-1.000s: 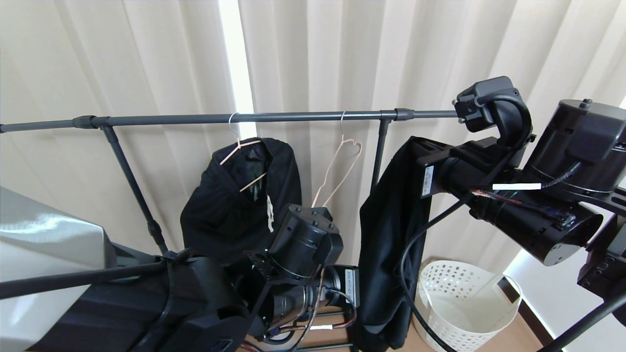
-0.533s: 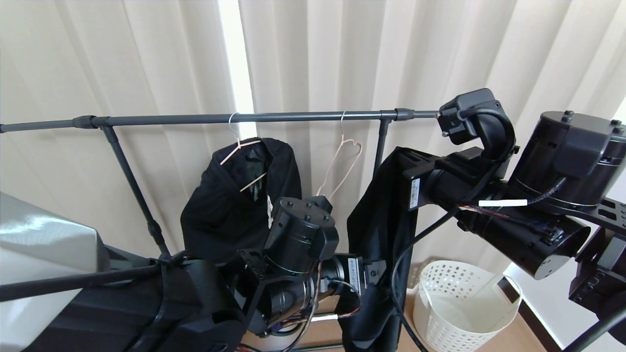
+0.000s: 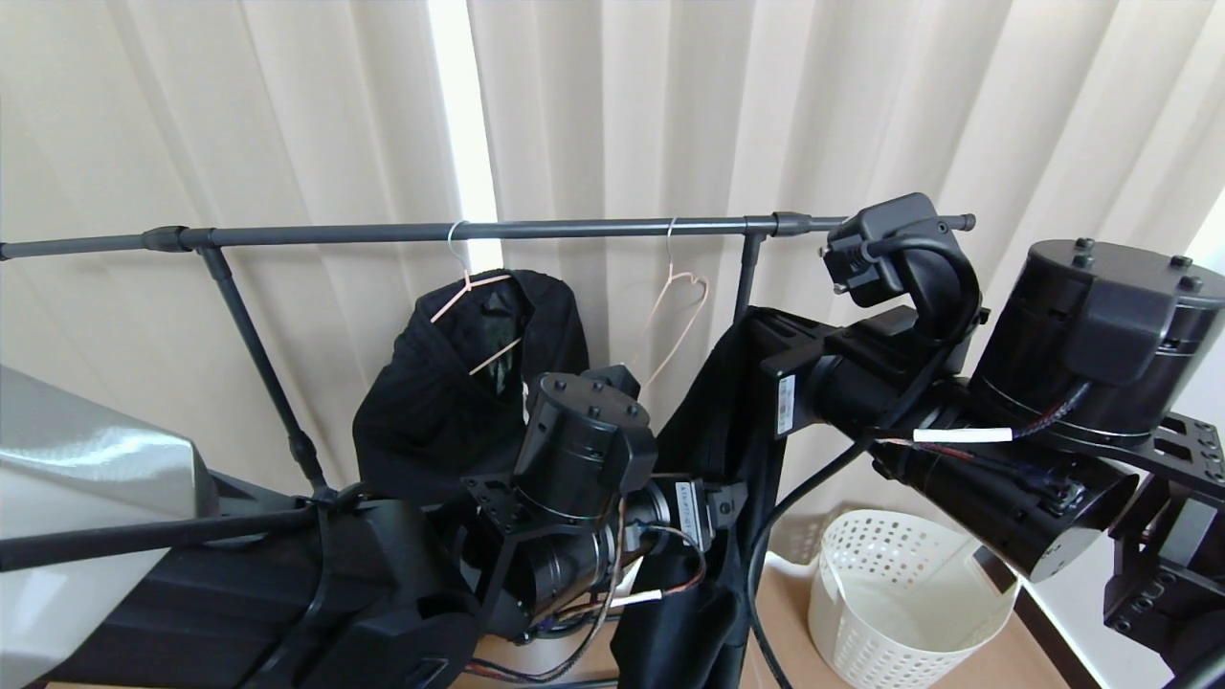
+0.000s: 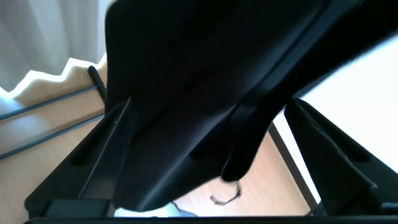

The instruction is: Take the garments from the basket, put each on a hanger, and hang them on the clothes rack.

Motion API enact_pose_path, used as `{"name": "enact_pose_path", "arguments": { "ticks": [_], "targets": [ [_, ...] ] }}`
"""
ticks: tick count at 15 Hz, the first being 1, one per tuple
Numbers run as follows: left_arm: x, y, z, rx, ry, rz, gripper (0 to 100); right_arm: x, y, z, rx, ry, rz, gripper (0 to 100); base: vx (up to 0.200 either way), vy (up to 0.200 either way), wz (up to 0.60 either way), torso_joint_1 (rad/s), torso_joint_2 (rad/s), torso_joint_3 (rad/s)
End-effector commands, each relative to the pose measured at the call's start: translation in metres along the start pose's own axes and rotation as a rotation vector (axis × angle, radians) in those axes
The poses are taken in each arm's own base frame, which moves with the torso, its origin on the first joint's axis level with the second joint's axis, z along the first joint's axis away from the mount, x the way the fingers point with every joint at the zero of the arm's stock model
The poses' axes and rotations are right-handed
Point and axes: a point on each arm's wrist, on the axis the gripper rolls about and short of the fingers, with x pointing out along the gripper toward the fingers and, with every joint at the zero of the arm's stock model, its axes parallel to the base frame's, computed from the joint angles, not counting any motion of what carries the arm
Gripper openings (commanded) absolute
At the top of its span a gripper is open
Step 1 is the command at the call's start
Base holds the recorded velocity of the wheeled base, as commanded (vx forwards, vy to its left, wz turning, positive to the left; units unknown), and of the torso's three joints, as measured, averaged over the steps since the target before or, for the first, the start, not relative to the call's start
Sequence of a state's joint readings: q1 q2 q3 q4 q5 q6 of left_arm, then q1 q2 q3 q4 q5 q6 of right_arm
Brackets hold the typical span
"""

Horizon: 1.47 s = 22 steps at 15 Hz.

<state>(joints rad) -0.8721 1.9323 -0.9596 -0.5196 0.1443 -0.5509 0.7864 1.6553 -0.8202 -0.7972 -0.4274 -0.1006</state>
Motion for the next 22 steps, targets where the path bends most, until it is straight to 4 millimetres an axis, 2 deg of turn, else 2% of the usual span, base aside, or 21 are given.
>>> {"name": "enact_pose_path", "arguments": {
  "ticks": [1,9,15,18,22],
  "targets": [
    [0.001,0.002,0.001,-0.004,-0.004,0.006,100,-0.001,0.002,0.0,-0.002,-0.002,0.006,0,0.0,0.0,0.0,0.0,0.0,0.0],
    [-0.01,0.004,0.015,-0.018,-0.061,-0.009,100,0.0,0.005,-0.004,-0.007,0.011,0.015,0,0.0,0.0,0.0,0.0,0.0,0.0],
    [-0.008,0.001,0.01,-0.01,-0.048,-0.014,100,0.0,0.013,-0.009,-0.015,0.026,0.033,0,0.0,0.0,0.0,0.0,0.0,0.0],
    [0.014,0.011,-0.006,0.037,-0.019,0.078,100,-0.001,0.011,-0.002,-0.003,0.004,0.011,0,0.0,0.0,0.0,0.0,0.0,0.0],
    [0.021,0.011,-0.03,0.118,0.052,0.109,100,0.002,0.009,0.008,0.035,-0.022,-0.033,0,0.0,0.0,0.0,0.0,0.0,0.0]
  ]
}}
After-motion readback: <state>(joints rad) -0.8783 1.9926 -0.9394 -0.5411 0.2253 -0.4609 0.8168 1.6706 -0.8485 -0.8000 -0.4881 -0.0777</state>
